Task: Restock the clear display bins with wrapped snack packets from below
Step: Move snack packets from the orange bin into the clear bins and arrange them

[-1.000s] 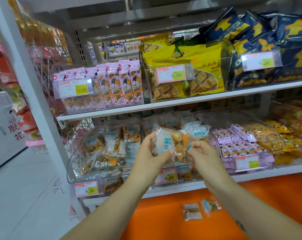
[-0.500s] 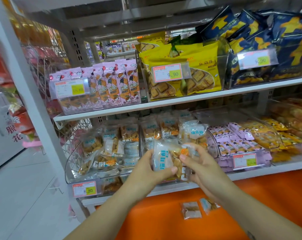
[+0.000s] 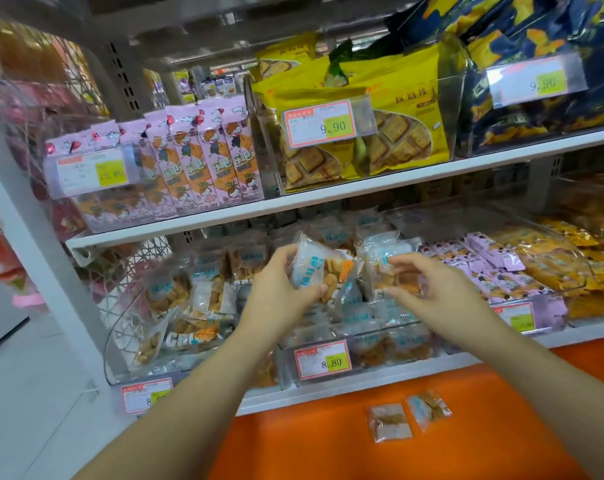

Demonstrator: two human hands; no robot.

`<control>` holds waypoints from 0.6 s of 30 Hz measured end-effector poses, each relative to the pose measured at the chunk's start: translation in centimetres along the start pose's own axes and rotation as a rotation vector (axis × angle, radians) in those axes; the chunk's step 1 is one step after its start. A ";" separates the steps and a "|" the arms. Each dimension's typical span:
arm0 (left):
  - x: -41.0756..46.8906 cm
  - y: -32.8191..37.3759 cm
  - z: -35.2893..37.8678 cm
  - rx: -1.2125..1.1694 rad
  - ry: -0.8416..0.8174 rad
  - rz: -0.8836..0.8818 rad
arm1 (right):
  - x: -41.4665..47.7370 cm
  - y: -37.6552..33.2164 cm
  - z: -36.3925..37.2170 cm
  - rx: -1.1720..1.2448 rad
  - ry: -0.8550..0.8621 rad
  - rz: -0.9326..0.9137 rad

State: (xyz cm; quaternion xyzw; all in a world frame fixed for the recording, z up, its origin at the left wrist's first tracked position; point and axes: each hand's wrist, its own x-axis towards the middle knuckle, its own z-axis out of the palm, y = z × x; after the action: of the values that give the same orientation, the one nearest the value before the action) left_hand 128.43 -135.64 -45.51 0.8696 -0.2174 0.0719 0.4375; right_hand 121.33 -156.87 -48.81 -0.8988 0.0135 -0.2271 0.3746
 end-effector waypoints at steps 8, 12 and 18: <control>9.3 -0.3 2.8 0.481 -0.240 -0.028 | 2.9 3.8 0.1 -0.229 0.016 -0.113; 11.9 0.2 2.9 0.582 -0.351 0.038 | 3.4 4.5 0.5 -0.227 0.019 -0.119; 12.8 -1.5 5.0 0.602 -0.363 -0.023 | 3.7 4.4 0.9 -0.260 0.030 -0.115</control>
State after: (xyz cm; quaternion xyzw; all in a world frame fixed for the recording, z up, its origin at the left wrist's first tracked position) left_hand 140.25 -142.82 -45.56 0.9605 -0.2510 -0.0279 0.1168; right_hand 125.68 -160.09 -50.88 -0.9356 -0.0034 -0.2578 0.2411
